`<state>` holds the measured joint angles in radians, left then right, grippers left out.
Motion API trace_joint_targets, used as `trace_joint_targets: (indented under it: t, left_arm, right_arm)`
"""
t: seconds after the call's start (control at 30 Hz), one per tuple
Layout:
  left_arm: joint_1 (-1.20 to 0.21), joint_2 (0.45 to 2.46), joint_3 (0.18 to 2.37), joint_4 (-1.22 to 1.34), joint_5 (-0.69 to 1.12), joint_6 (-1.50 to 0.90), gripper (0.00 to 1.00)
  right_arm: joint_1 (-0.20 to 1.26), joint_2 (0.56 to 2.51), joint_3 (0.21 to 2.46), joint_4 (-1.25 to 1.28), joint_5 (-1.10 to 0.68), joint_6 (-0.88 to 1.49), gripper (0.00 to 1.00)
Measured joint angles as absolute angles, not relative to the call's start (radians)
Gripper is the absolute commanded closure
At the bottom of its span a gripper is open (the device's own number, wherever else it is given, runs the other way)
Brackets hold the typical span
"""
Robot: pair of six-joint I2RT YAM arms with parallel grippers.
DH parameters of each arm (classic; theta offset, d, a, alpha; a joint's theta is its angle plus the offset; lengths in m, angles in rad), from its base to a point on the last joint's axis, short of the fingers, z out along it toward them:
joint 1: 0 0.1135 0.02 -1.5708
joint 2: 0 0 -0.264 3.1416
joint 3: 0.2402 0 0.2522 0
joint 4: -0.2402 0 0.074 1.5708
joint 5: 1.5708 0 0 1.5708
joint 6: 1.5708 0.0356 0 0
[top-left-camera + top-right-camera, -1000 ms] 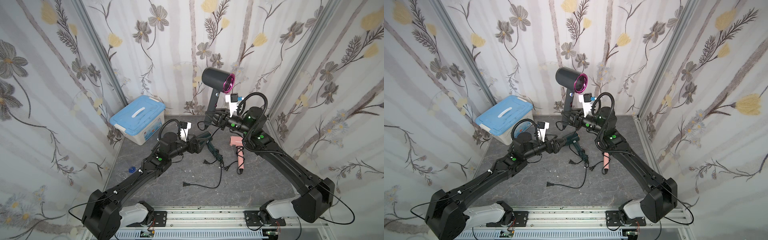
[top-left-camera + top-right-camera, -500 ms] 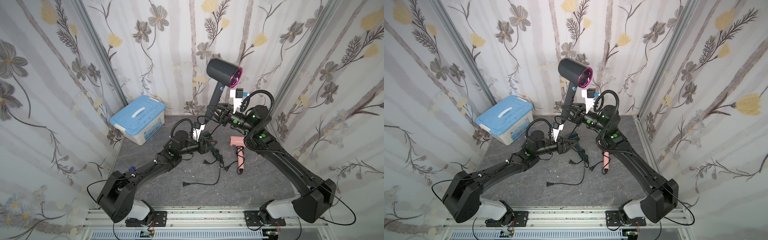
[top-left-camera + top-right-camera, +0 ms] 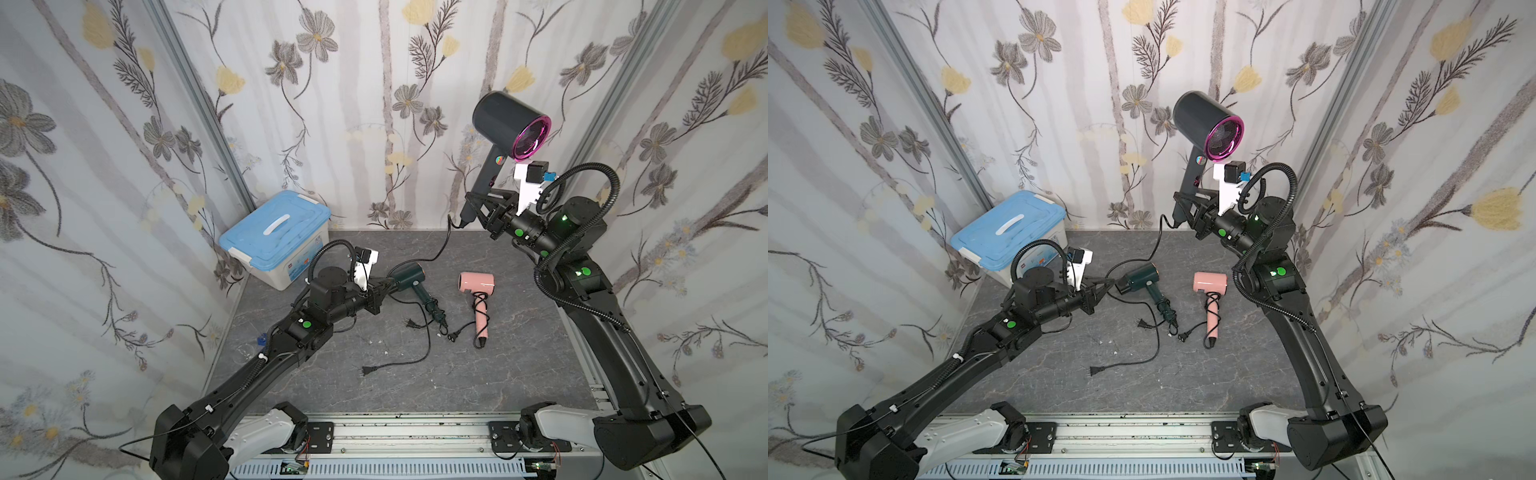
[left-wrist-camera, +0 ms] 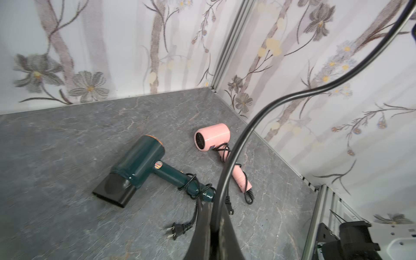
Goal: Wrap the cord around the hair dryer
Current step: Pick up the hair dryer from the center of the board.
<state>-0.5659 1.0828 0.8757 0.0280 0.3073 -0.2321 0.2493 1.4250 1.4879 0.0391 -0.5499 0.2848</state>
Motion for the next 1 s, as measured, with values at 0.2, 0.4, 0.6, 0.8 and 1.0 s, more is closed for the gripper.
trace_joint_targets:
  t: [0.2, 0.4, 0.6, 0.8, 1.0]
  left_arm:
    - [-0.407, 1.091, 0.919, -0.083, 0.214, -0.23, 0.0]
    - [-0.337, 1.095, 0.973, -0.085, 0.345, -0.219, 0.0]
    - [-0.28, 1.139, 1.165, -0.185, 0.659, -0.061, 0.0]
    - [-0.273, 1.24, 1.411, -0.5, 0.925, 0.218, 0.0]
    - [-0.273, 1.319, 1.531, -0.745, 0.972, 0.404, 0.0]
  right_arm:
    - [0.217, 1.476, 1.629, -0.149, -0.555, 0.143, 1.0]
    - [0.217, 1.556, 1.649, -0.443, -0.753, -0.084, 1.0]
    - [0.223, 1.579, 1.505, -0.686, -0.957, -0.31, 1.0]
    - [0.282, 1.686, 1.453, -0.879, -0.96, -0.55, 1.0]
    - [0.395, 1.751, 1.433, -0.961, -0.886, -0.678, 1.0]
